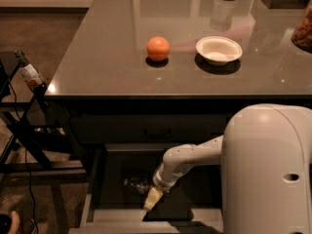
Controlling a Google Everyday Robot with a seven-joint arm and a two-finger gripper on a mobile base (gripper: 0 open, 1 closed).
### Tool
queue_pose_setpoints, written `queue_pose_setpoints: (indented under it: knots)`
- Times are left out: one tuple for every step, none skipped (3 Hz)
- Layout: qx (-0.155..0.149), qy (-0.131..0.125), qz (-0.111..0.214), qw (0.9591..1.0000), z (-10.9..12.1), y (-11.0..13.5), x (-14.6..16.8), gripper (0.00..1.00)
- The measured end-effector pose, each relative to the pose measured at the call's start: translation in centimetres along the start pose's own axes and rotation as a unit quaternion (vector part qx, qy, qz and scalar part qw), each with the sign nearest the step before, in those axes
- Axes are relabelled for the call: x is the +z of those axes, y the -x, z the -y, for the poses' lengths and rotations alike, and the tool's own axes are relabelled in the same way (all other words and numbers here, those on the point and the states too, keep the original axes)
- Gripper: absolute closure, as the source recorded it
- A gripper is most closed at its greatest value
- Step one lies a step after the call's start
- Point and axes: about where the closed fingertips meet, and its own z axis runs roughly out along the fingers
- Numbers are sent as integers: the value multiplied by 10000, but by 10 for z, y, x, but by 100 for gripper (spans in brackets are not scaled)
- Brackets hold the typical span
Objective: Pick water bottle from middle drawer and place on counter
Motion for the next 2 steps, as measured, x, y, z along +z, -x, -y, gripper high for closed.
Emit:
queue_pose_setpoints:
  knots:
    - [-3, 66, -121, 9999, 1, -7, 10, 0]
    - [-3, 66, -121, 9999, 1, -7, 10, 19]
